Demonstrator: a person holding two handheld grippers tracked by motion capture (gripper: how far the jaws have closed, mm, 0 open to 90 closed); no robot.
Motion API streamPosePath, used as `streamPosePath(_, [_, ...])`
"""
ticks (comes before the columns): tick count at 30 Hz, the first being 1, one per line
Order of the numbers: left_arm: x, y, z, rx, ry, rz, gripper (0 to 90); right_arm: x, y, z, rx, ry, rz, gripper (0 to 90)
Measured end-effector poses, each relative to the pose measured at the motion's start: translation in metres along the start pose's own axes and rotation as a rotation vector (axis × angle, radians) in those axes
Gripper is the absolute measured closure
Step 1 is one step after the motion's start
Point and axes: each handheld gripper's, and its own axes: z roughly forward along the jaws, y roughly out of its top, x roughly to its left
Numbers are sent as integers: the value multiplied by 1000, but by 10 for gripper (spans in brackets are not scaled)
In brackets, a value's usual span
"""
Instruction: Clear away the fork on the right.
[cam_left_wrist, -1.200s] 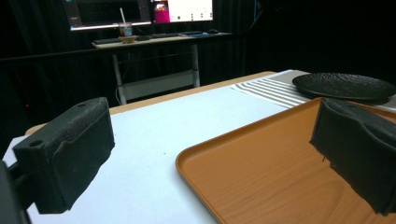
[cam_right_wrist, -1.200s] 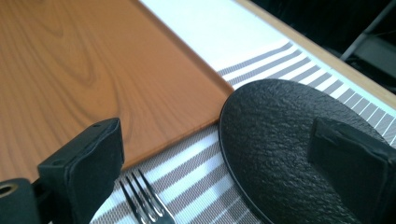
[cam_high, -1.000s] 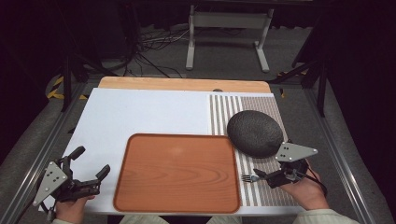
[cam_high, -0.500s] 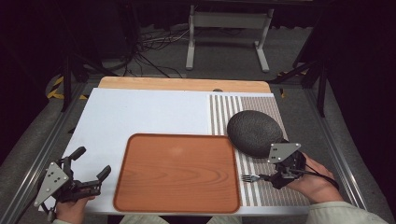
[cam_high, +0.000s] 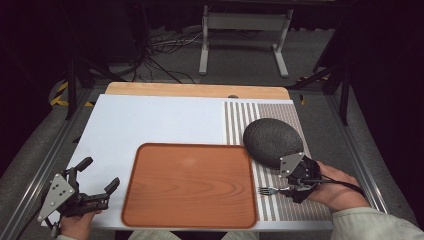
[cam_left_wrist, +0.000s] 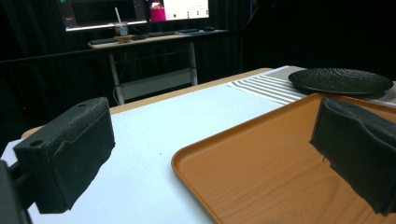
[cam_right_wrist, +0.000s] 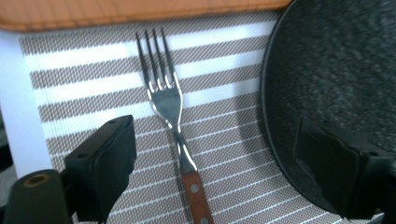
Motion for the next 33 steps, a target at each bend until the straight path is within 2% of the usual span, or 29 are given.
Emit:
streamPosePath(5, [-1, 0, 1, 7, -7, 0, 2, -1, 3, 4, 68, 37, -28, 178])
streamPosePath(10, [-2, -1, 2, 11, -13, 2, 3, -5, 0, 8, 118, 98, -23, 223])
streamPosePath(12, [-2, -1, 2, 11, -12, 0, 2, -6, 0, 9, 125, 103, -20, 231])
streamPosePath(15, [-1, -1, 2, 12, -9, -2, 3, -7, 0, 12, 152, 111, -55, 331])
streamPosePath(16, [-1, -1, 2, 12, -9, -2, 2, -6, -1, 13, 159, 111, -53, 367])
streamPosePath(17, [-1, -1, 2, 14, -9, -2, 2, -6, -1, 13, 159, 111, -53, 367])
streamPosePath(21, [-2, -1, 3, 15, -13, 1, 3, -9, -3, 18, 199, 144, -60, 473])
streamPosePath(29, [-2, -1, 3, 16, -16, 0, 3, -10, -9, 28, 254, 179, -85, 578])
streamPosePath(33, [-2, -1, 3, 17, -16, 0, 3, -11, -10, 32, 265, 187, -88, 628])
